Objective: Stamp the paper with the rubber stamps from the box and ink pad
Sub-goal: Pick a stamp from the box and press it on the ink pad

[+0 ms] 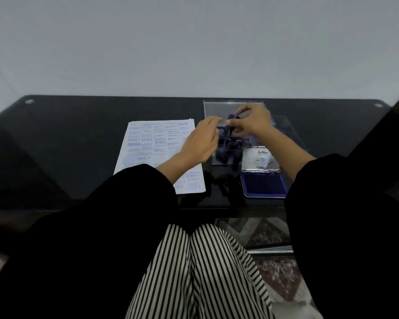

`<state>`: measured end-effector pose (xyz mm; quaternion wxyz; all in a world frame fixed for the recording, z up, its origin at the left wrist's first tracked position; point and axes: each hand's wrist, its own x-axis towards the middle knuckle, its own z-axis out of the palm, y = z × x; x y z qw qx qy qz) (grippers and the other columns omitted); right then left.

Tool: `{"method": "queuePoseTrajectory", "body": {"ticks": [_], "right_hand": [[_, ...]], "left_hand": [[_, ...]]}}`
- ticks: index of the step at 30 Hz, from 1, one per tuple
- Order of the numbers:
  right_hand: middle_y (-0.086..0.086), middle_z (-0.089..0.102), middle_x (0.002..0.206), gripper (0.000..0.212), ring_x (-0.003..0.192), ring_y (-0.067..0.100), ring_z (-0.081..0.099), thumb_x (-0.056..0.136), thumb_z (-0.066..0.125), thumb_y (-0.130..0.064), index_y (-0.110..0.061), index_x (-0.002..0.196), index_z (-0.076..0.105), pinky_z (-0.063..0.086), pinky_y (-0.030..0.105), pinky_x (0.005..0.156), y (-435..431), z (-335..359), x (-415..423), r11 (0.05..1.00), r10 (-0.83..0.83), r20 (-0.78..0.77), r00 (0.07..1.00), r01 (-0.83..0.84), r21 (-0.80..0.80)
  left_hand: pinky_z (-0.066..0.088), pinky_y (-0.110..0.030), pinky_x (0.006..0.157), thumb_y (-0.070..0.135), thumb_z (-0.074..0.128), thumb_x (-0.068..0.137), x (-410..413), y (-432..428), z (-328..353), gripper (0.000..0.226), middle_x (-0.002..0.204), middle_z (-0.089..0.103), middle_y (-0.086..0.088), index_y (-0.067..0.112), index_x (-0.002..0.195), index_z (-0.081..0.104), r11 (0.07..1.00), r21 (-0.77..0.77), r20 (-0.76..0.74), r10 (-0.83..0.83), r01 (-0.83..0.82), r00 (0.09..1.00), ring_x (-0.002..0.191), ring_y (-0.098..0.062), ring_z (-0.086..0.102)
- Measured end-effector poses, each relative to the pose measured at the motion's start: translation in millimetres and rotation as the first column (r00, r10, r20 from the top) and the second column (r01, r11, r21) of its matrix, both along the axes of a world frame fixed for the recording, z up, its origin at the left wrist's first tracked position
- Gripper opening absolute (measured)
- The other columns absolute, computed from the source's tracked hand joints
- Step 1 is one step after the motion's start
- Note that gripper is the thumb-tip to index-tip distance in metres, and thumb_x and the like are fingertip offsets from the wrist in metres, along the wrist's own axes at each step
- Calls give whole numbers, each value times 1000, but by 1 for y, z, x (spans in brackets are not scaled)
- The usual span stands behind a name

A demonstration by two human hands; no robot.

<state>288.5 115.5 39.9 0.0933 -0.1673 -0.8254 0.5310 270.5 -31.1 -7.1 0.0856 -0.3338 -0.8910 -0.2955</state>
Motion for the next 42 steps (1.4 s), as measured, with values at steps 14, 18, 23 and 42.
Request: {"method": "queuePoseTrajectory", "body": {"ticks": [14, 18, 23, 42], "right_hand": [[18, 60, 112, 37, 75, 27, 63, 74, 76, -6, -2, 108, 60, 59, 30, 53, 43, 7, 89, 990, -12, 71, 997, 2, 139], [14, 60, 105, 32, 79, 24, 61, 76, 75, -5, -3, 105, 62, 58, 39, 69, 44, -20, 105, 953, 24, 91, 996, -51, 298], [13, 58, 107, 26, 93, 27, 60, 75, 74, -11, -7, 99, 63, 53, 41, 83, 37, -46, 112, 861, 92, 74, 993, -117, 495], [15, 57, 93, 21, 85, 30, 55, 97, 44, -22, -6, 84, 49, 33, 30, 63, 15, -91, 110, 732, 56, -131, 990, 48, 679]], "left_hand": [[44, -35, 89, 14, 42, 94, 55, 6, 17, 27, 114, 59, -13, 4, 114, 58, 981, -164, 40, -96, 102, 995, 105, -28, 56], [43, -39, 93, 34, 52, 92, 71, 14, -8, 39, 115, 57, -15, 5, 117, 55, 938, -305, 114, -136, 165, 984, 107, -28, 54], [34, -34, 107, 54, 53, 86, 88, 22, -36, 74, 135, 41, -12, 5, 138, 36, 915, -356, 164, -138, 189, 977, 125, -25, 40], [22, -28, 111, 52, 64, 79, 94, 35, -70, 85, 141, 33, -13, 2, 138, 29, 979, -153, 92, -124, 137, 988, 132, -24, 32]]}}
